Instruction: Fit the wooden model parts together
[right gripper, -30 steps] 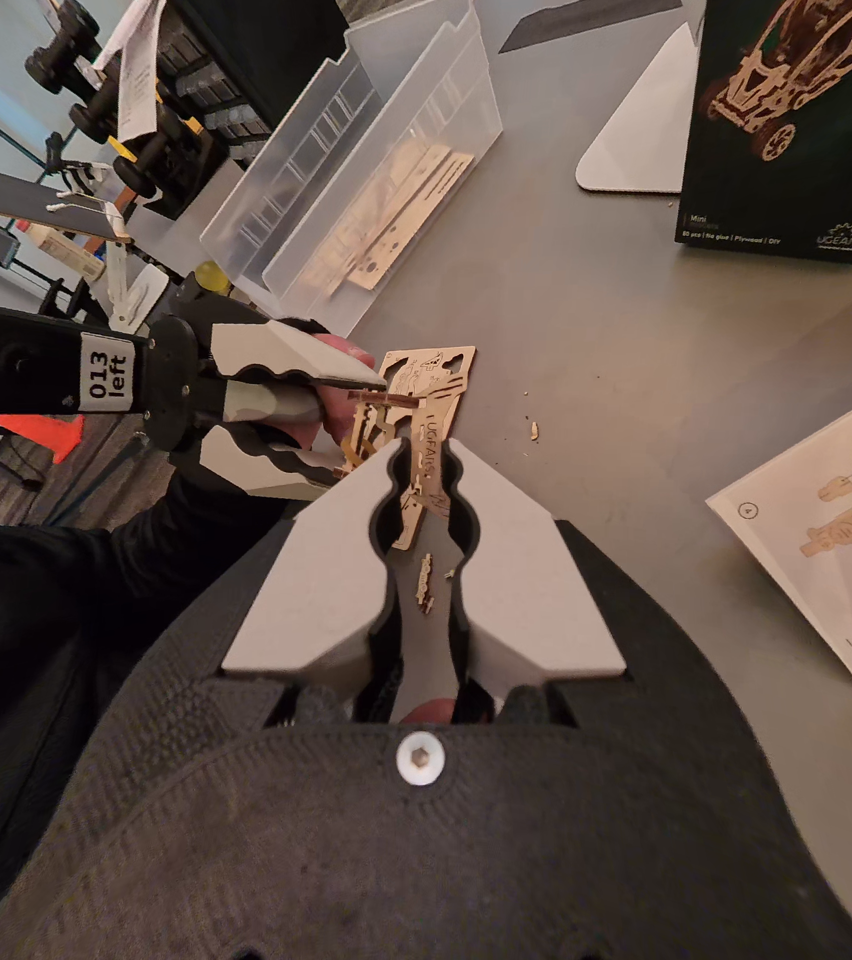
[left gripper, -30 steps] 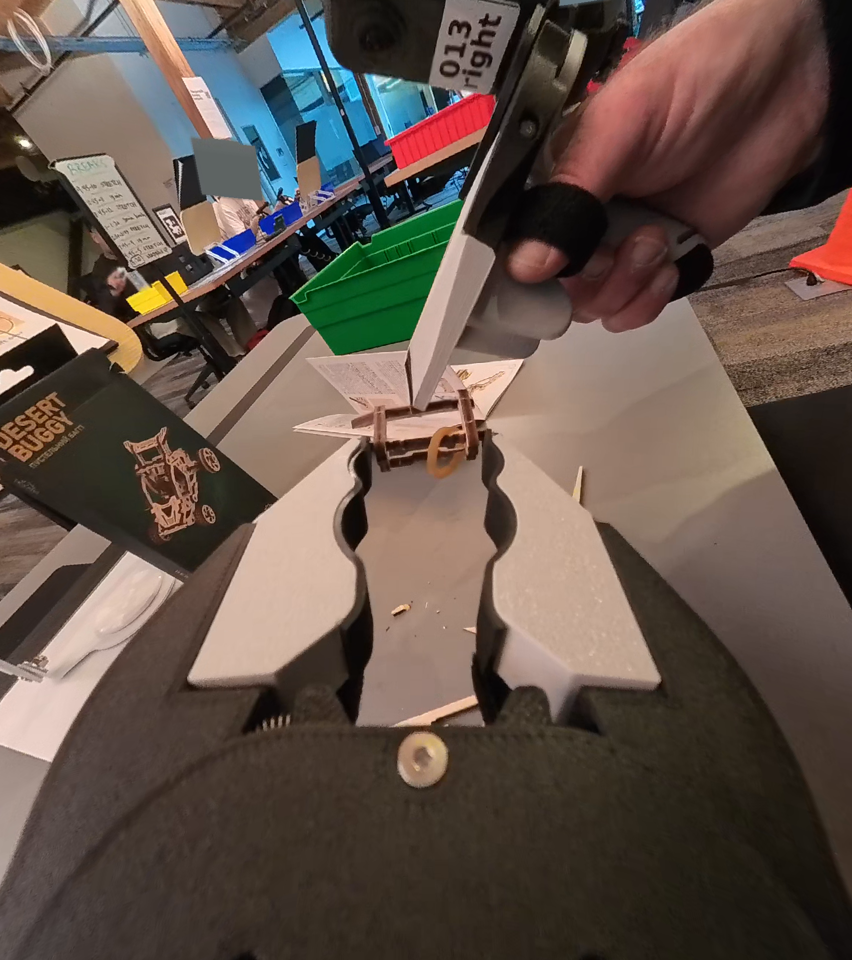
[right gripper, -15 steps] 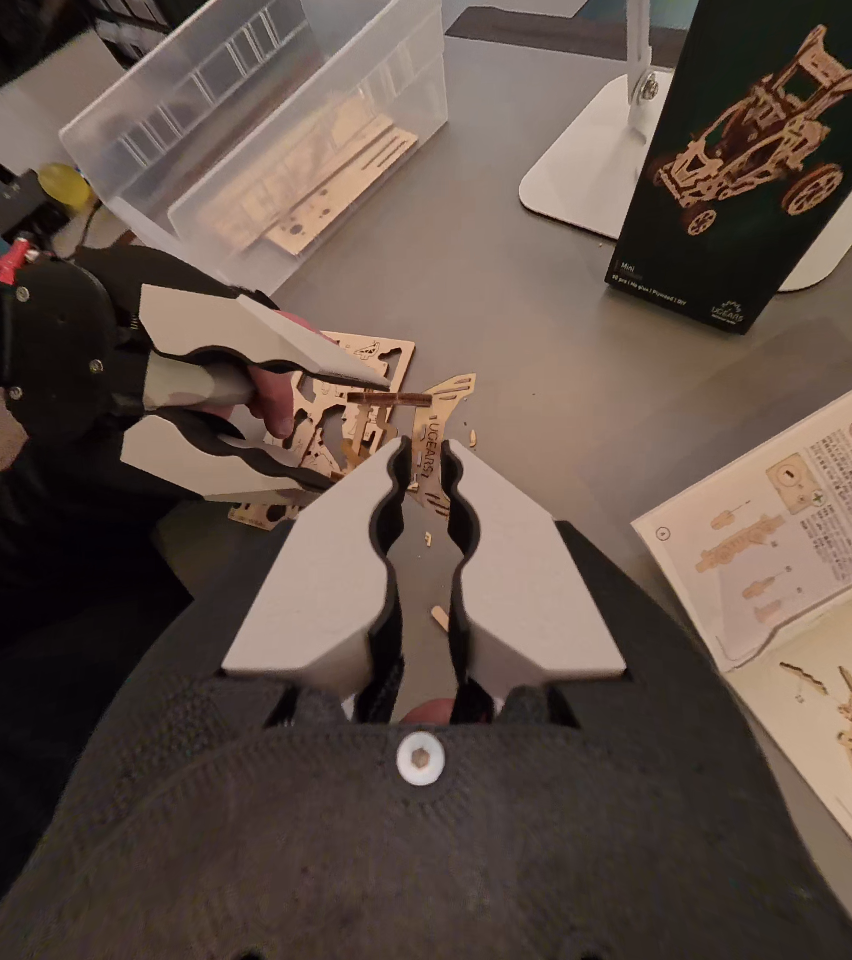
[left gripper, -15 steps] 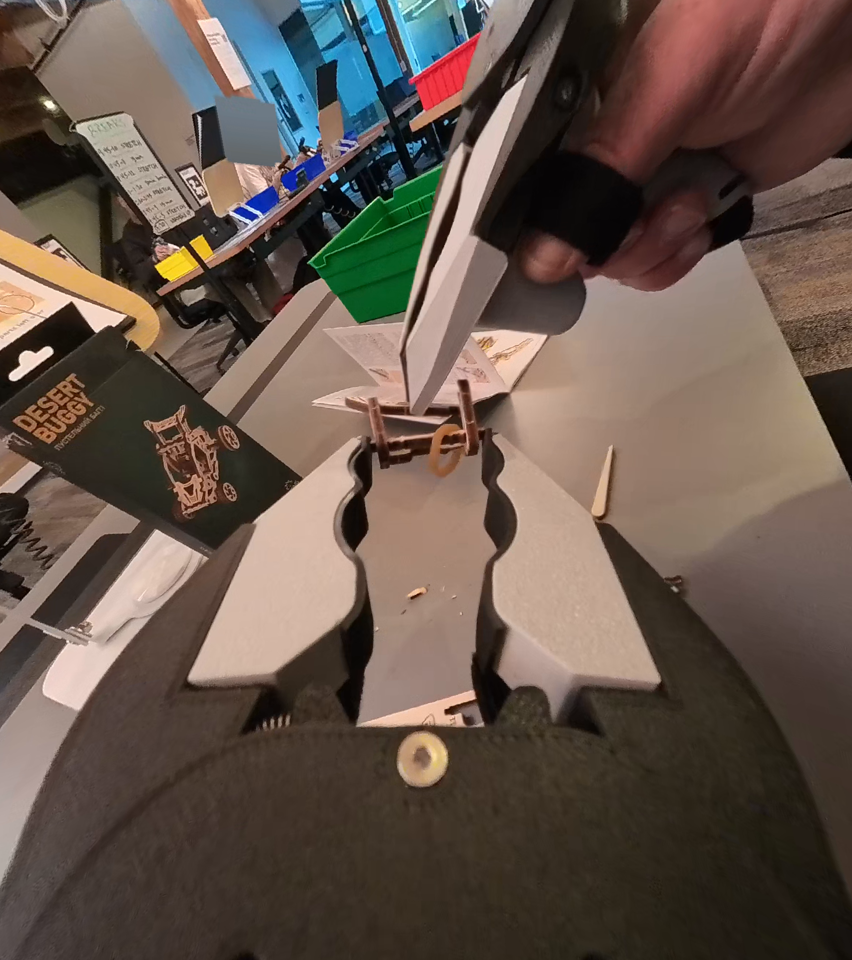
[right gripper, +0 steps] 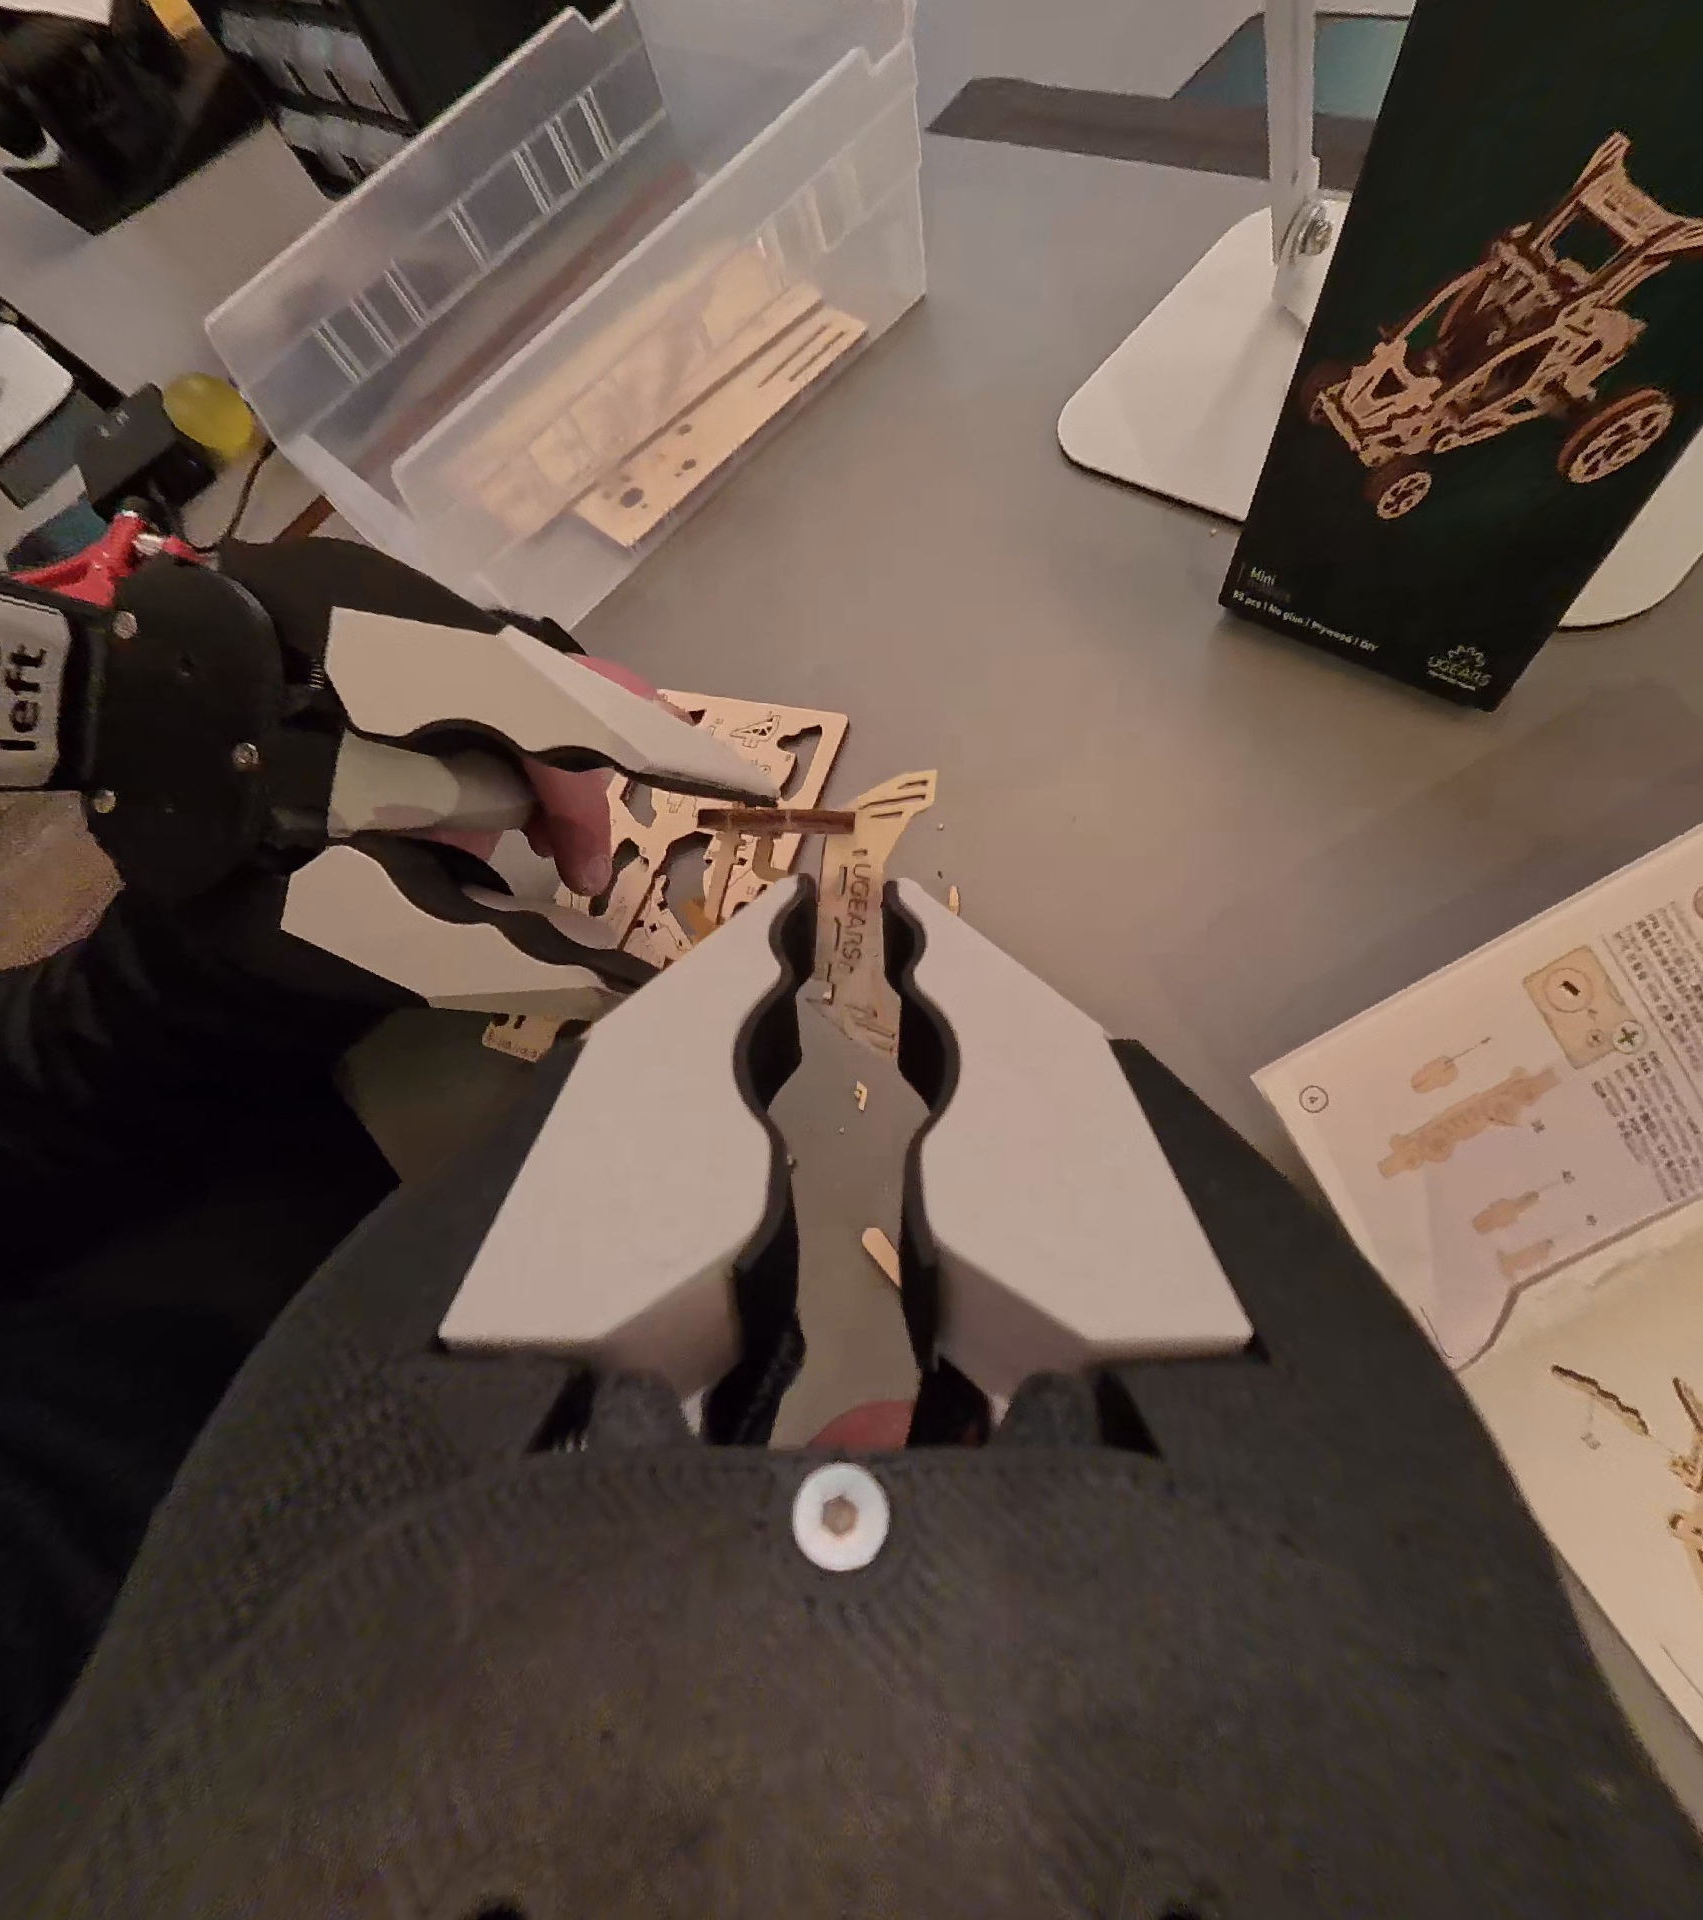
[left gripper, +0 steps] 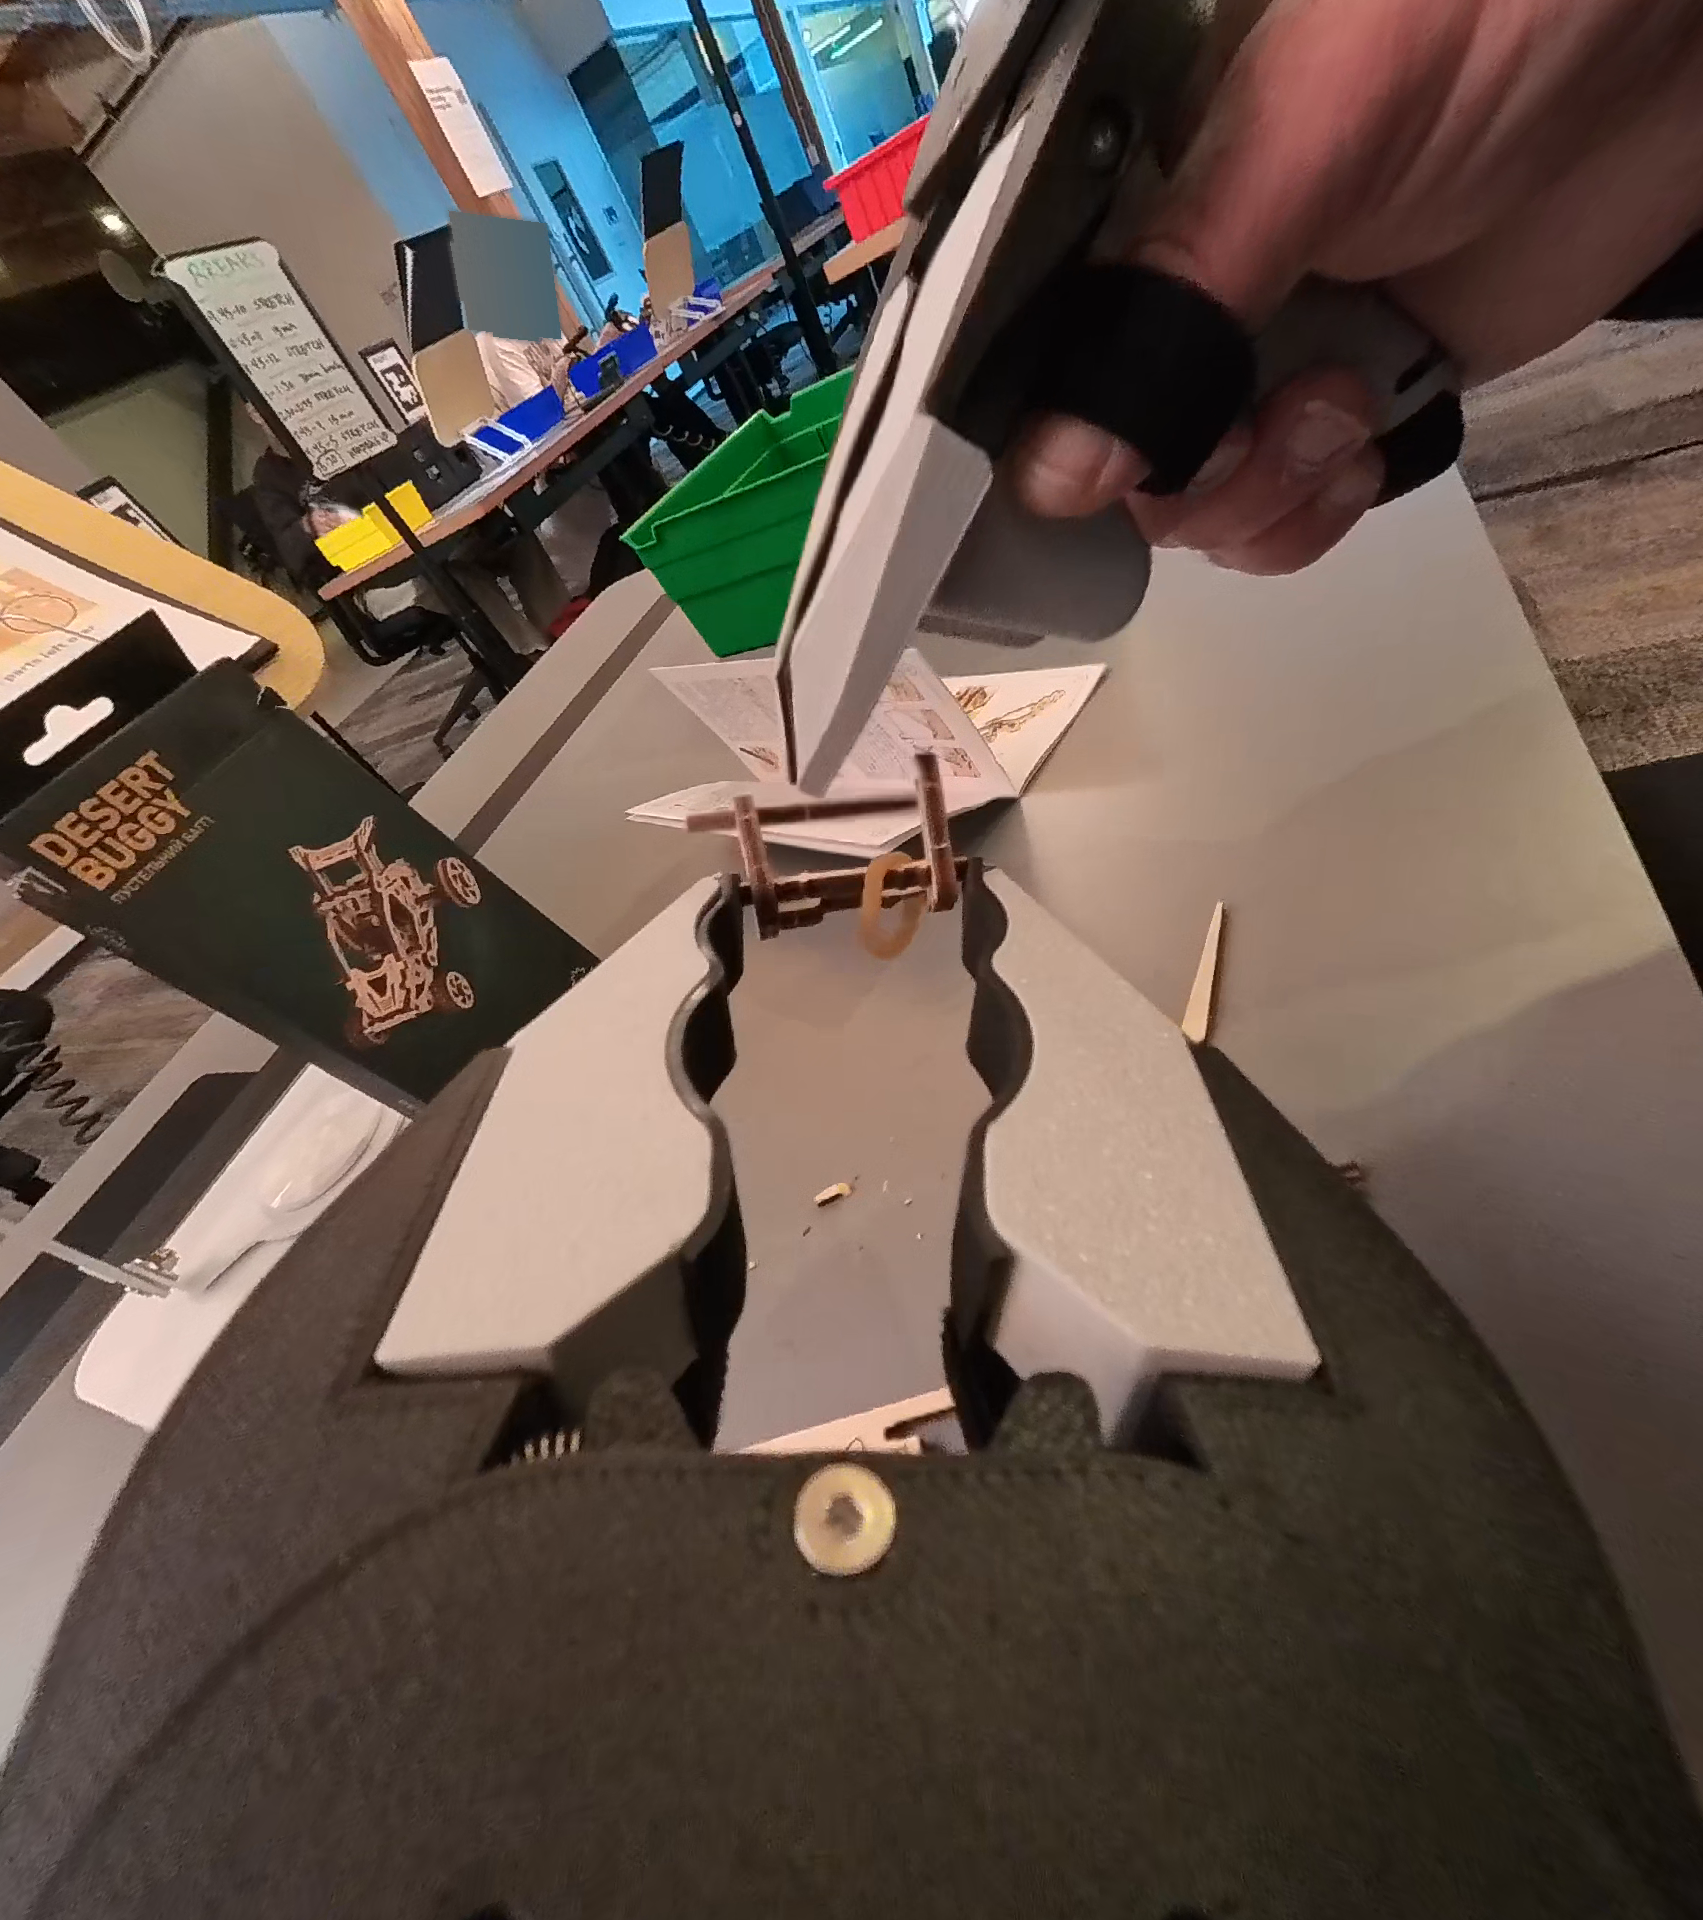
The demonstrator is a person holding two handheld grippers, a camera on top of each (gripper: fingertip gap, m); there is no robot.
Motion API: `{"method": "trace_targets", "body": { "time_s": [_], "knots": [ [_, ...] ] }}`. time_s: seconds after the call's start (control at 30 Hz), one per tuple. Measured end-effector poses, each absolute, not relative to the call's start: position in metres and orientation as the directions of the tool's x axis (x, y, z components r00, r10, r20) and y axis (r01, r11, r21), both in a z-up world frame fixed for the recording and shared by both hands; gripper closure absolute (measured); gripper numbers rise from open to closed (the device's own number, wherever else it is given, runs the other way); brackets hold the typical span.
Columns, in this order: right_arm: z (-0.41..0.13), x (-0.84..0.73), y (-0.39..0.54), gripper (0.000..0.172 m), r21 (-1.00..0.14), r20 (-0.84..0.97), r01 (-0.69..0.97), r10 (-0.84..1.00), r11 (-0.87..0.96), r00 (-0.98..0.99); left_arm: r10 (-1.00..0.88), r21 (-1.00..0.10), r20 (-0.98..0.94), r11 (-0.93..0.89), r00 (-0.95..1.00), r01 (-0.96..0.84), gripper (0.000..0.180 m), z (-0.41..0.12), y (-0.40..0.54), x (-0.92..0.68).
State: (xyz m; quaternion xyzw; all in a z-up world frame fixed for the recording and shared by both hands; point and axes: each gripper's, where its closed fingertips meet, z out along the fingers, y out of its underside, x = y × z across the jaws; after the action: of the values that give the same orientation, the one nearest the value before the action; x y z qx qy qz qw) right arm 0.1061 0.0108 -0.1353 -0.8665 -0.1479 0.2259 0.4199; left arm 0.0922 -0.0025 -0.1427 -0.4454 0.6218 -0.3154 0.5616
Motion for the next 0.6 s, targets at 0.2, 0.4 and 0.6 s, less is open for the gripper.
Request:
{"method": "trace_targets", "body": {
  "time_s": [0.2,0.4,0.6],
  "knots": [
    [-0.12,0.115,0.008,0.155,-0.812,-0.363,-0.03,0.464,-0.583,0.808,-0.933,-0.926,-0.36,0.353,0.029,-0.132,0.14,-0.133,-0.003,0.089],
    [-0.121,0.111,-0.004,0.148,-0.699,-0.674,-0.205,0.535,-0.685,0.51,-0.964,-0.965,-0.261,0.26,-0.057,0.033,0.14,-0.11,-0.015,0.08],
    [-0.104,0.089,-0.02,0.157,-0.625,-0.779,-0.277,0.604,-0.73,0.167,-0.968,-0.974,-0.222,0.215,-0.115,0.069,0.14,-0.108,-0.02,0.078]
  ]
}}
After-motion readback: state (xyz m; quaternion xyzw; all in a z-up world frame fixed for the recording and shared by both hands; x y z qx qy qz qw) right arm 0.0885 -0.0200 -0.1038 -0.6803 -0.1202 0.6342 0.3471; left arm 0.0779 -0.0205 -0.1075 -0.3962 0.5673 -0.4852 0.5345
